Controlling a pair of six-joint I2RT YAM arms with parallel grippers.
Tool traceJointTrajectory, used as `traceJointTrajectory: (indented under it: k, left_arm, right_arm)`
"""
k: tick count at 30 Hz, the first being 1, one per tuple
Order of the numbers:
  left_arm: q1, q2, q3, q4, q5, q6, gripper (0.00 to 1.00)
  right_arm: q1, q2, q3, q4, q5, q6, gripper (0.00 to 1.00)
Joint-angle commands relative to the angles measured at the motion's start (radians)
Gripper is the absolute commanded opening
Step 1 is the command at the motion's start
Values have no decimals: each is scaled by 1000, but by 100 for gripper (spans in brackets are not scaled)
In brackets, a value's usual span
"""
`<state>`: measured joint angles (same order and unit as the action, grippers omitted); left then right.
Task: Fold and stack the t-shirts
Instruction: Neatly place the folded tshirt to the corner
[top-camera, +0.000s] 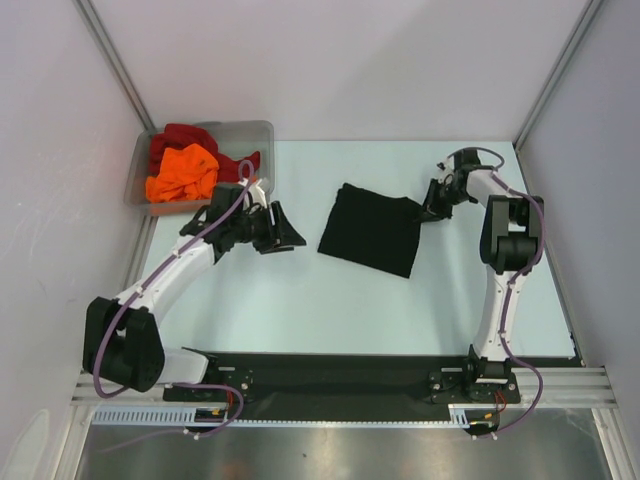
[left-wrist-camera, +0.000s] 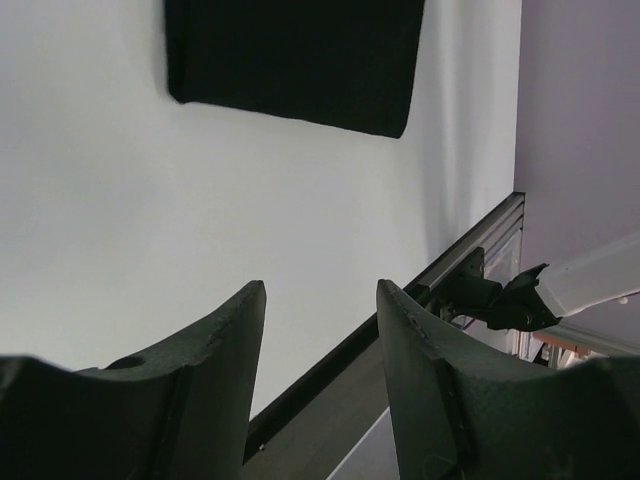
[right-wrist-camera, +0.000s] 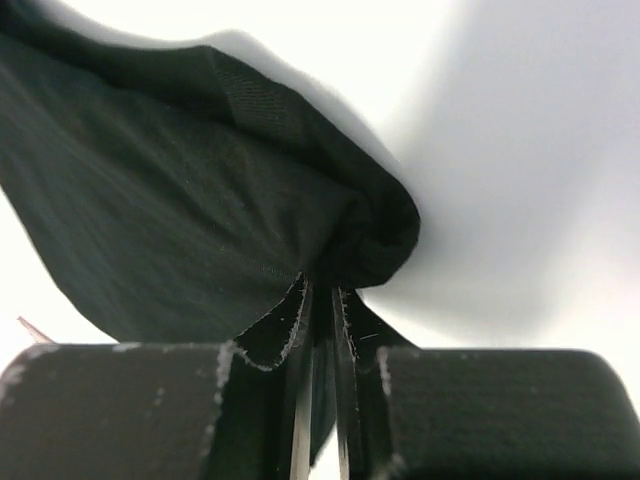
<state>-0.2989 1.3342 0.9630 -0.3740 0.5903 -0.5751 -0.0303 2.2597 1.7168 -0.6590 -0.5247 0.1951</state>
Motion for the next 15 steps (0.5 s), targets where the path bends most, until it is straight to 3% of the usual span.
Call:
traceJointTrajectory:
  k: [1,7,15]
  left_arm:
    - [21,28,0,27,45,23,54]
    - [26,74,-12,21,43,80,54]
    - [30,85,-44,20,34,132,53]
  right_arm:
    - [-104,-90,-55,-172,188,-109,4]
    - [-161,-43,70,-235,382,-117,0]
    - [-171,204,614,-335,705,-216,0]
